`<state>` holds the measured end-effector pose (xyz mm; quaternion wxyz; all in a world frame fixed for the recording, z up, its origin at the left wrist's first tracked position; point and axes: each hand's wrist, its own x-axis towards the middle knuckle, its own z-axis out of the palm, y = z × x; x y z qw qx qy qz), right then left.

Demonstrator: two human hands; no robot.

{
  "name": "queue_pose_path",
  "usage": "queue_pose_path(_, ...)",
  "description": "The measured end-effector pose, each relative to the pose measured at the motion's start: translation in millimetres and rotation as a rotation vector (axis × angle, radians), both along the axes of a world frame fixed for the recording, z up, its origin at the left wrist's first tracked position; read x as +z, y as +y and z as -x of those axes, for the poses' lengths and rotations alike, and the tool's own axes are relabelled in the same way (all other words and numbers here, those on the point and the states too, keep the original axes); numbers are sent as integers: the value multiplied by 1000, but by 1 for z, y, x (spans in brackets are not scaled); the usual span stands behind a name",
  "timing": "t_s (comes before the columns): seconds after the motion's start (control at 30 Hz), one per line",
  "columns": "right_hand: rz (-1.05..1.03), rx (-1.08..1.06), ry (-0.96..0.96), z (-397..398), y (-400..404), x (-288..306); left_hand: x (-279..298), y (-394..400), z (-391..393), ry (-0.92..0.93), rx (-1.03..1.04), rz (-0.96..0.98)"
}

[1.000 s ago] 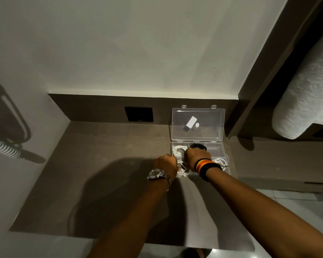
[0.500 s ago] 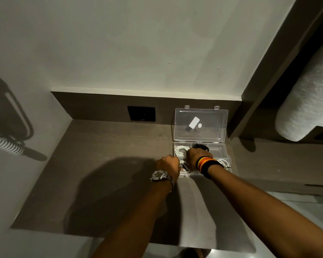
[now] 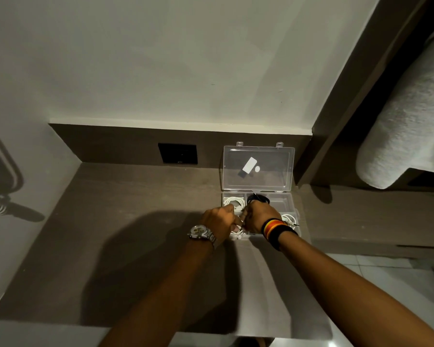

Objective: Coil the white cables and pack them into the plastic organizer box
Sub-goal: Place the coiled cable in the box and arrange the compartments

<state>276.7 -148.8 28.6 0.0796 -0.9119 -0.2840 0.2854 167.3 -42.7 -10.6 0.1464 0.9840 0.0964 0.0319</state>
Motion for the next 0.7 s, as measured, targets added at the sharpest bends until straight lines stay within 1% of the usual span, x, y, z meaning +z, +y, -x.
queue_pose_path(0.07,-15,4,7,-1,-1,-2,4,0,-3,1,-11,-29)
queue_pose_path(0.17,-21,5,31,-3,-3,-2,-1,-9,-7,-56,-86,-113)
queue_pose_path(0.27,-33,8,82,-7,-5,-3,-1,-12,-4,-112,-100,-183)
queue_pose_path(0.33,-45,3,98,-9,-6,-3,1,-8,-2,-84,-133,-219)
queue_pose_path(0.37,-45,4,107,-10,-6,-2,-1,-7,-2,-99,-150,-208)
queue_pose_path(0.4,-43,7,123,-11,-6,-2,-3,-5,-3,-92,-158,-152)
queue_pose_path(0.5,-25,22,157,-10,-4,-3,-6,-4,-1,-76,-77,-33)
queue_pose_path(0.6,4,51,97,-7,-2,-6,-5,-3,-2,-113,-76,28)
queue_pose_path(0.67,12,53,65,-6,-1,-7,-3,-1,-2,-140,-67,119)
queue_pose_path(0.7,11,44,54,-6,-2,-7,-1,1,-2,-125,-51,158)
